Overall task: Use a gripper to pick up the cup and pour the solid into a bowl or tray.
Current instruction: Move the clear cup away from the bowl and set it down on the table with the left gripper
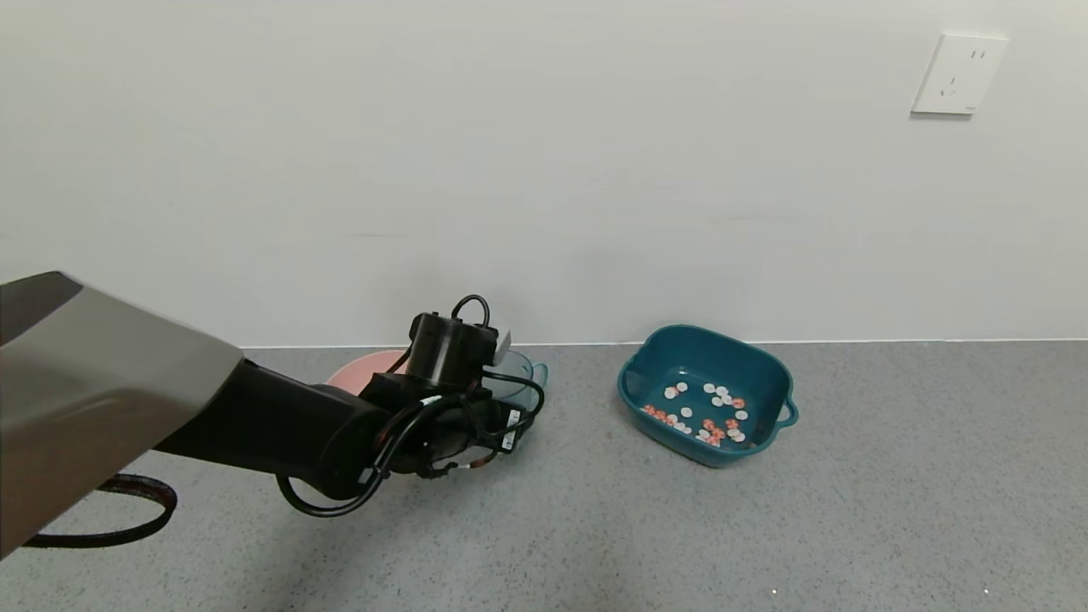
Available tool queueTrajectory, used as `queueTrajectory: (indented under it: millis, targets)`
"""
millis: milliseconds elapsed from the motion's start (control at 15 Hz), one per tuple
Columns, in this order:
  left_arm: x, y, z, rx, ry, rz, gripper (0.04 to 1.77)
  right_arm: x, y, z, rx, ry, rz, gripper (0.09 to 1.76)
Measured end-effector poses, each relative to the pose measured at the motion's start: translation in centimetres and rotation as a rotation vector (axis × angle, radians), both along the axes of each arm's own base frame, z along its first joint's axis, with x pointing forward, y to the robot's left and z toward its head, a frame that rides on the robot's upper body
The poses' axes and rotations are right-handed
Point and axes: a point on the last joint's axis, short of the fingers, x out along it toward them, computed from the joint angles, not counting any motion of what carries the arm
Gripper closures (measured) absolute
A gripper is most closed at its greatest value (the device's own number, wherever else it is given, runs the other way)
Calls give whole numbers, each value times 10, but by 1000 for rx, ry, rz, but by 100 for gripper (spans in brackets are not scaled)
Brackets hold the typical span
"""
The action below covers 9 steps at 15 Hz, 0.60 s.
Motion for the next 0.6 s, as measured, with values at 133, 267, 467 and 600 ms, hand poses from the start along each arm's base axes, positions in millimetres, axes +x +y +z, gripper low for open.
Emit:
queueTrajectory:
  millis: [133,267,467,600]
  targets:
    - [2,-1,-7,8,16,1,53,0,0,0,0,0,0,14]
    - [5,-1,-13,15,27,3,53,0,0,0,0,0,0,14]
    - [9,-2,-23,28,47,7,53,0,0,0,0,0,0,14]
    - [11,-2,-27,29,50,9,53,0,0,0,0,0,0,14]
